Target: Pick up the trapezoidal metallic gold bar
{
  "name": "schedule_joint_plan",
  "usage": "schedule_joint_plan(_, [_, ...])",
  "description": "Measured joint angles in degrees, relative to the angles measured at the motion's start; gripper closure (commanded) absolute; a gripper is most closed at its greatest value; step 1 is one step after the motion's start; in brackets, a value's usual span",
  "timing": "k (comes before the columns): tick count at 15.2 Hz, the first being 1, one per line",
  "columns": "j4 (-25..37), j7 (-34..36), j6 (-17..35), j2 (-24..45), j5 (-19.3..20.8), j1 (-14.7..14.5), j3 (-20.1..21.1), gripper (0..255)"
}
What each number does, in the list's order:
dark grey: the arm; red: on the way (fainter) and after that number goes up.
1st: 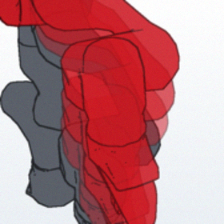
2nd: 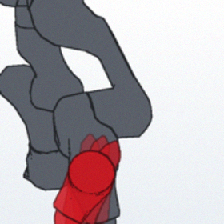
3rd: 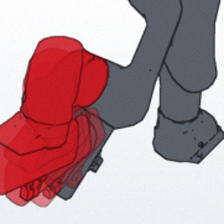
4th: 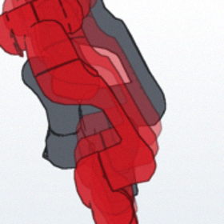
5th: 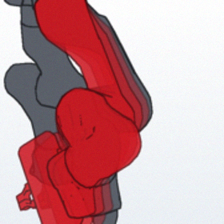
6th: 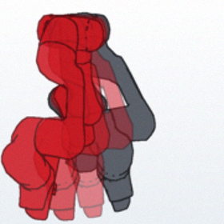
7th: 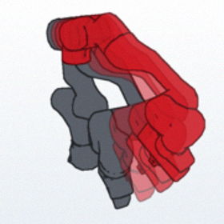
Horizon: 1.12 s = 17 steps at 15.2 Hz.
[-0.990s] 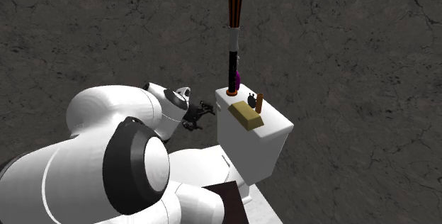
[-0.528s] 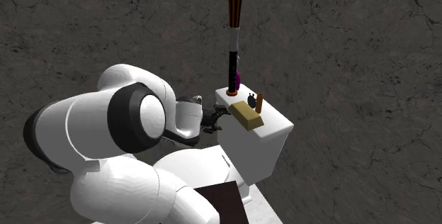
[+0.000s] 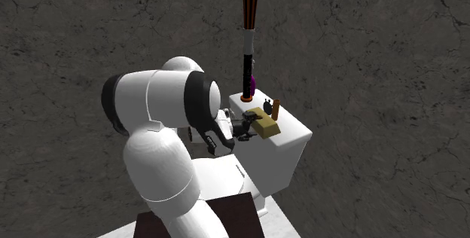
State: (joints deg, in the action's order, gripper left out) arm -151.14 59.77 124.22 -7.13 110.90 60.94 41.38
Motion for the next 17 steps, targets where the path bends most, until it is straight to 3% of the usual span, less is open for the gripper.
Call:
schedule_joint_plan(3, [1.3, 2.0, -5.2, 5.0, 4.1, 0.8, 0.2, 0])
schedule_joint_plan(9, [1.6, 4.5, -10.6, 11.1, 7.2, 0.6, 0.3, 0])
schedule_joint_plan(10, [1.6, 4.7, -10.8, 11.4, 7.3, 0.6, 0.3, 255])
schedule_joint_plan(17, [1.6, 4.7, -11.2, 11.6, 7.4, 0.5, 0.4, 255])
